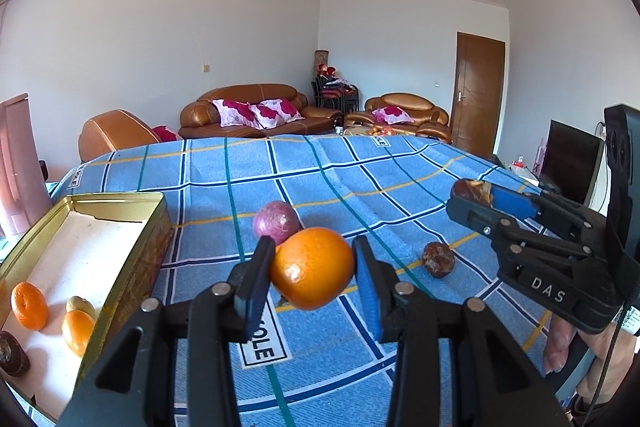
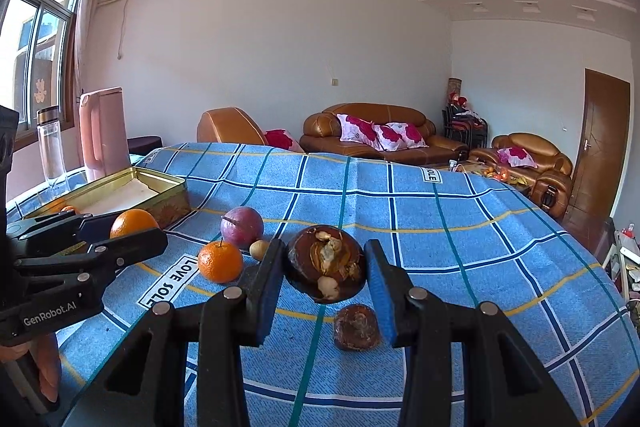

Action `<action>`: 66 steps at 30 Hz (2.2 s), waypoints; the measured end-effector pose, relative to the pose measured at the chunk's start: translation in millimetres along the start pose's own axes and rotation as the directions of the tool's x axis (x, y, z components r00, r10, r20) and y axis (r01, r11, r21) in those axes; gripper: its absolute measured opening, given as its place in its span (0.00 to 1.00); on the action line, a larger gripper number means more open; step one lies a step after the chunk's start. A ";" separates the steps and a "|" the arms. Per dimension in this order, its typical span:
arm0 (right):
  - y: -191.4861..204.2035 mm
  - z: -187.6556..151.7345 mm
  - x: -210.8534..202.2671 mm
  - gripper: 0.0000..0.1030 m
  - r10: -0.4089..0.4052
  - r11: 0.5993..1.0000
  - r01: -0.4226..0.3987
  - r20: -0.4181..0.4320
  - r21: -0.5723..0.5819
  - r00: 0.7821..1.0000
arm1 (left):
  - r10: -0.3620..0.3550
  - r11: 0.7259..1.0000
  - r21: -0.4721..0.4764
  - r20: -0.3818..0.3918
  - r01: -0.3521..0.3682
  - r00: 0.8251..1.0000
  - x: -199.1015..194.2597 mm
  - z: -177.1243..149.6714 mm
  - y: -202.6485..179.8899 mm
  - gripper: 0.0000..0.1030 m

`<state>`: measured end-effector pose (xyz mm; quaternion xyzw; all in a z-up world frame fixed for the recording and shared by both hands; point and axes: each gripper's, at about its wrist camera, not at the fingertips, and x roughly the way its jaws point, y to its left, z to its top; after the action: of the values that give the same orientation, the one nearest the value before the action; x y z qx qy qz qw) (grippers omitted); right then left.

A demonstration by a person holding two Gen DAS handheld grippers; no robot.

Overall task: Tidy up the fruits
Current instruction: 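Close left tool on the orange and lift it while right tool holds its fruit, then carry the orange in left tool over the tin tray while right tool brings the brown fruit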

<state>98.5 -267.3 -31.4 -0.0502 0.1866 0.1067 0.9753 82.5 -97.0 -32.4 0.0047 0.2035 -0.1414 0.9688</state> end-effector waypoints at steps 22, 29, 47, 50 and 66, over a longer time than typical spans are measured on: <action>-0.4 -1.1 -16.8 0.41 0.038 0.999 -0.038 0.087 -0.008 0.995 | 0.050 0.997 0.050 0.097 -0.055 0.994 -20.0 -0.8 -6.5 0.40; 8.9 -1.7 -27.9 0.41 0.049 0.998 -0.045 0.129 -0.032 0.990 | 0.078 0.995 0.057 0.114 -0.084 0.990 -22.5 0.5 -0.8 0.40; 35.6 1.4 -28.8 0.41 0.089 0.995 -0.080 0.159 -0.066 0.983 | 0.134 0.989 0.041 0.128 -0.141 0.983 -27.9 3.9 15.1 0.40; 41.4 2.3 -26.6 0.41 0.100 0.993 -0.090 0.157 -0.073 0.983 | 0.142 0.988 0.037 0.126 -0.148 0.982 -28.5 4.3 19.1 0.40; 69.5 6.5 -17.4 0.41 0.159 0.984 -0.145 0.139 -0.102 0.977 | 0.185 0.983 -0.005 0.112 -0.186 0.976 -34.3 4.0 45.1 0.40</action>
<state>69.2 -202.2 -22.9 -0.0725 0.1126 0.1929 0.9720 66.4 -44.6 -17.3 0.0183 0.1470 -0.0511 0.9876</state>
